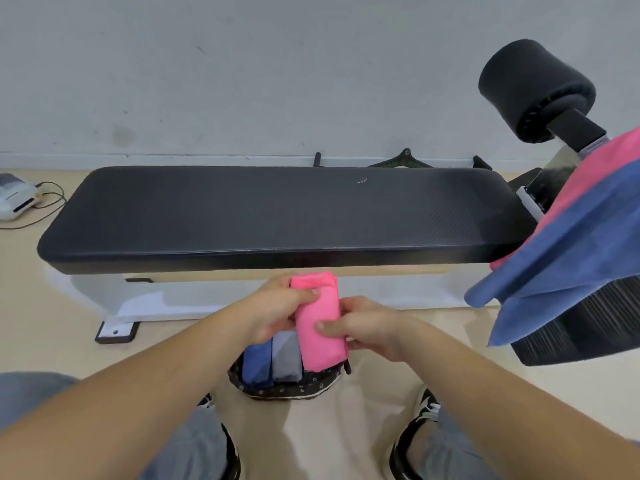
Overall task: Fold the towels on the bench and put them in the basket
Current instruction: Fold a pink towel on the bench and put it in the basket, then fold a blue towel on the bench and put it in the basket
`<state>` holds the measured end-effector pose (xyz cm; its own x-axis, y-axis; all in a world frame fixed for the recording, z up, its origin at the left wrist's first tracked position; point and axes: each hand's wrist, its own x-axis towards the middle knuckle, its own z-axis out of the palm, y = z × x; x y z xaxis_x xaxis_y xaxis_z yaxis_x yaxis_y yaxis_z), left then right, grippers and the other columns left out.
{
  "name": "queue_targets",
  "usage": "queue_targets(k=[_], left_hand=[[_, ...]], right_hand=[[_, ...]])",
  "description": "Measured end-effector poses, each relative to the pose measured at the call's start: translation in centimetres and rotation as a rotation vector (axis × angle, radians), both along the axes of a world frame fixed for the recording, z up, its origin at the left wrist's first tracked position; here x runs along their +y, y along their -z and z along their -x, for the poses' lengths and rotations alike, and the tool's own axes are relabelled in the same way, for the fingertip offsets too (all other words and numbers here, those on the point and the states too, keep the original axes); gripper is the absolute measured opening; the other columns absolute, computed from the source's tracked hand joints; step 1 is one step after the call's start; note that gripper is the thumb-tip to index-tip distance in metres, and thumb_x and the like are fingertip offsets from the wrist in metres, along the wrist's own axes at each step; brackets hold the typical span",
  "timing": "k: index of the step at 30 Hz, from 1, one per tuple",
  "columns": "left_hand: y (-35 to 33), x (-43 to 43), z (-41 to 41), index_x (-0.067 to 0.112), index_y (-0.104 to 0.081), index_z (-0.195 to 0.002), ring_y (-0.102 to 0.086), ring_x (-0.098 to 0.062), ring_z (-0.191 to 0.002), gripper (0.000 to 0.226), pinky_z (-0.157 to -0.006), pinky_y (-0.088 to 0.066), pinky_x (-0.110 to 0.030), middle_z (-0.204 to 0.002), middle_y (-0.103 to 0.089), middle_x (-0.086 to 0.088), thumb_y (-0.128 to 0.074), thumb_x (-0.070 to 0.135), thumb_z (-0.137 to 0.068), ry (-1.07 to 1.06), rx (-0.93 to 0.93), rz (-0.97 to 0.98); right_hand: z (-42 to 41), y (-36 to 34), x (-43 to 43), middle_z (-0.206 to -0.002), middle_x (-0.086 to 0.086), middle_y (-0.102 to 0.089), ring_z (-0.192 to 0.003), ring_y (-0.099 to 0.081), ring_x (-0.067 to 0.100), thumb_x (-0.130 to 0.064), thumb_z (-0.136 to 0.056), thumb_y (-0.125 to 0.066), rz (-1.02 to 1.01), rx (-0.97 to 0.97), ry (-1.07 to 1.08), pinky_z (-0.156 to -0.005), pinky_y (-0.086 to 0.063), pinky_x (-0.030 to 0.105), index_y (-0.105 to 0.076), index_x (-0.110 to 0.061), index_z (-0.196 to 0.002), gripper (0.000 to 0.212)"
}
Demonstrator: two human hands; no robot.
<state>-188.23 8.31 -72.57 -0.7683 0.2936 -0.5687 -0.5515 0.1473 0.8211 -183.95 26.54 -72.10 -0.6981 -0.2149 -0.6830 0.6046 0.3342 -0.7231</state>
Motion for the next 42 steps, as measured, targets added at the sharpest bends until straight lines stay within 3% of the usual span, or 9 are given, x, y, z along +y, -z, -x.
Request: queue_targets(k=[5,9,13,16,19,25,31,35,42], left_hand=[[6.3,-1.3,-0.2,0.016,-0.063,-0.121,-0.07,-0.026,-0.108,0.029,-0.091,-0.061,-0.05,-0.116,-0.074,-0.008,-0.074,0.013,-0.094,-0.057,-0.12,0.095],[11.6,-1.2,1.1,0.011,-0.065,-0.112,-0.07,-0.025,-0.103,0.023,-0.088,-0.062,-0.05,-0.11,-0.072,-0.012,-0.075,0.014,-0.091,-0.16,-0.167,0.159],[16.3,-0.7,1.9,0.021,-0.056,-0.082,-0.062,-0.021,-0.083,0.012,-0.075,-0.056,-0.039,-0.081,-0.058,-0.004,-0.061,0.017,-0.092,-0.168,-0.117,0.373],[19.3,-0.7,1.9,0.027,-0.058,-0.111,-0.056,-0.017,-0.093,0.02,-0.078,-0.047,-0.028,-0.093,-0.053,0.004,-0.051,0.013,-0.099,-0.037,-0.076,0.492],[21.8,-0.9,2.0,0.01,-0.05,-0.142,-0.057,-0.017,-0.095,0.043,-0.082,-0.048,-0.022,-0.107,-0.059,0.0,-0.052,0.008,-0.099,0.119,0.031,0.627],[23.6,-0.6,0.7,0.014,-0.056,-0.139,-0.061,-0.023,-0.117,0.043,-0.099,-0.046,-0.026,-0.136,-0.058,-0.005,-0.054,0.007,-0.096,0.342,0.2,0.684],[26.3,0.0,1.3,0.025,-0.045,-0.148,-0.04,-0.021,-0.142,0.056,-0.097,-0.052,-0.039,-0.159,-0.035,0.005,-0.056,0.024,-0.094,0.658,0.553,0.921],[28.0,1.9,2.0,0.027,-0.022,-0.162,-0.01,-0.023,-0.158,0.073,-0.122,-0.024,-0.042,-0.173,-0.009,0.001,-0.056,0.038,-0.098,0.876,0.628,0.989],[30.5,5.3,3.1,0.029,-0.026,-0.156,-0.029,-0.033,-0.148,0.093,-0.115,-0.028,-0.049,-0.165,-0.027,-0.008,-0.073,0.054,-0.08,0.967,0.559,1.243]], right_hand=[[-0.7,6.9,-1.2,-0.106,-0.001,-0.072,-0.096,-0.065,0.015,-0.014,-0.089,-0.072,-0.155,-0.136,-0.059,-0.082,-0.056,0.032,-0.066,-0.02,-0.106,0.018],[0.4,11.5,-2.8,-0.096,0.011,-0.069,-0.082,-0.065,0.025,-0.001,-0.078,-0.06,-0.207,-0.116,0.114,-0.066,-0.057,0.033,-0.068,-0.003,-0.1,0.024],[2.1,16.2,-3.6,-0.081,0.011,-0.06,-0.072,-0.062,0.03,-0.017,-0.054,-0.047,-0.276,-0.126,0.248,-0.056,-0.048,0.03,-0.064,0.001,-0.09,0.043],[3.4,19.8,-3.7,-0.1,0.019,-0.067,-0.092,-0.068,0.038,-0.018,-0.062,-0.054,-0.344,-0.136,0.244,-0.07,-0.056,0.04,-0.065,0.006,-0.109,0.054],[4.0,21.6,-4.3,-0.101,0.013,-0.063,-0.102,-0.066,0.035,-0.01,-0.086,-0.061,-0.476,-0.116,0.17,-0.075,-0.052,0.036,-0.06,-0.001,-0.11,0.026],[4.8,24.3,-5.2,-0.077,0.0,-0.05,-0.094,-0.061,0.028,-0.005,-0.09,-0.066,-0.561,-0.158,0.023,-0.074,-0.044,0.028,-0.062,0.0,-0.112,0.023],[5.3,23.1,-5.4,-0.108,0.007,-0.07,-0.108,-0.069,0.028,-0.007,-0.094,-0.059,-0.787,0.008,-0.346,-0.077,-0.051,0.031,-0.066,-0.01,-0.104,0.012],[6.3,20.7,-3.5,-0.115,0.0,-0.069,-0.106,-0.07,0.023,-0.022,-0.093,-0.065,-0.982,0.179,-0.548,-0.075,-0.045,0.028,-0.062,-0.021,-0.119,0.026],[5.4,20.7,0.9,-0.087,-0.003,-0.072,-0.088,-0.07,0.023,-0.047,-0.102,-0.037,-0.941,0.294,-0.217,-0.07,-0.049,0.029,-0.062,-0.025,-0.095,0.034]])
